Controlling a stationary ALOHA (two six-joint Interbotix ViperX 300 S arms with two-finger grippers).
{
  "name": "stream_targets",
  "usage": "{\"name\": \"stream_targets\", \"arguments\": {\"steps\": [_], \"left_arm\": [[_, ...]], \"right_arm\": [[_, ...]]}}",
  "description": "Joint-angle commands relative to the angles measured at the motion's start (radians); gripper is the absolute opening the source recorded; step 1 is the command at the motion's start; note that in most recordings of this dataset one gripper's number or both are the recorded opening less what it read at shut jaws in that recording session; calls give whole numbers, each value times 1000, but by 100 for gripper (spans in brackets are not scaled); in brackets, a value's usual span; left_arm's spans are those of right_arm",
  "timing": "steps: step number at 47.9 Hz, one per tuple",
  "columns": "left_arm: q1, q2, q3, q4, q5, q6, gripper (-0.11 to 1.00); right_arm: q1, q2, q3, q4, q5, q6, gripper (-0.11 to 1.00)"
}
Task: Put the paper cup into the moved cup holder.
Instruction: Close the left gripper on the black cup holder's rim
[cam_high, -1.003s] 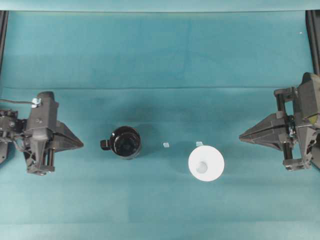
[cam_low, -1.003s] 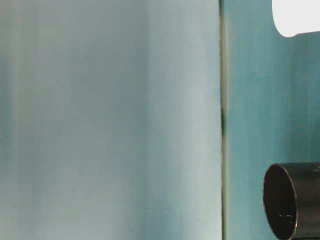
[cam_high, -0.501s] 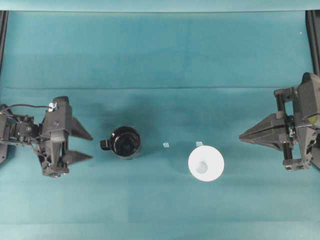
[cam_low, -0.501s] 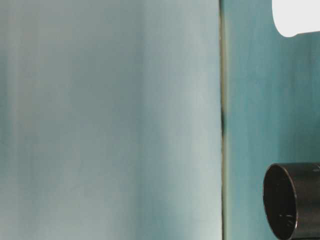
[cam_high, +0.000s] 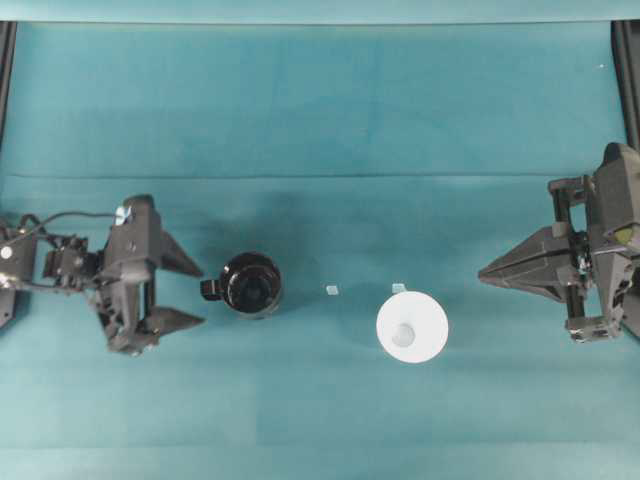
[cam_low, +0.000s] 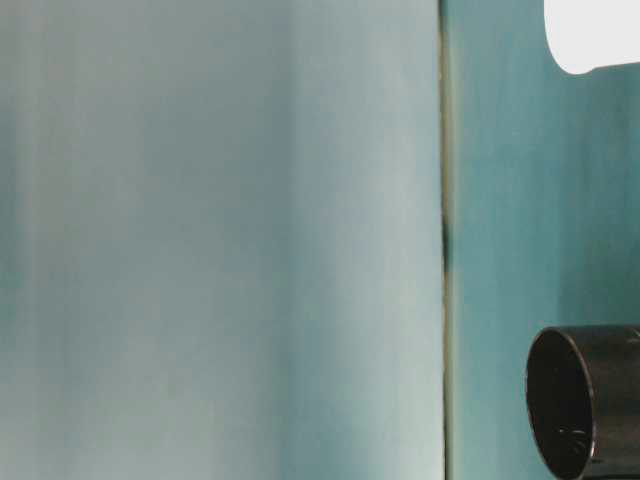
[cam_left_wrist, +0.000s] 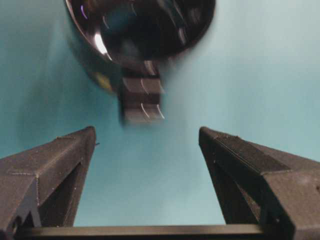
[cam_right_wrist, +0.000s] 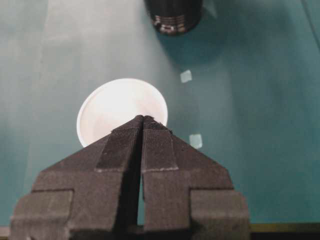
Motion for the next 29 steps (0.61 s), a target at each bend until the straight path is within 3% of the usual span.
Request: {"name": "stream_targets", "arguments": {"steps": [1,29], "left_arm": [[14,3,-17,3,-41,-2,88],[23,55,-17,3,-95,-3,88]], "right_arm": [[3,5,-21,3,-6,9,-3],[3,5,-21,3,-5,9,-3]]}}
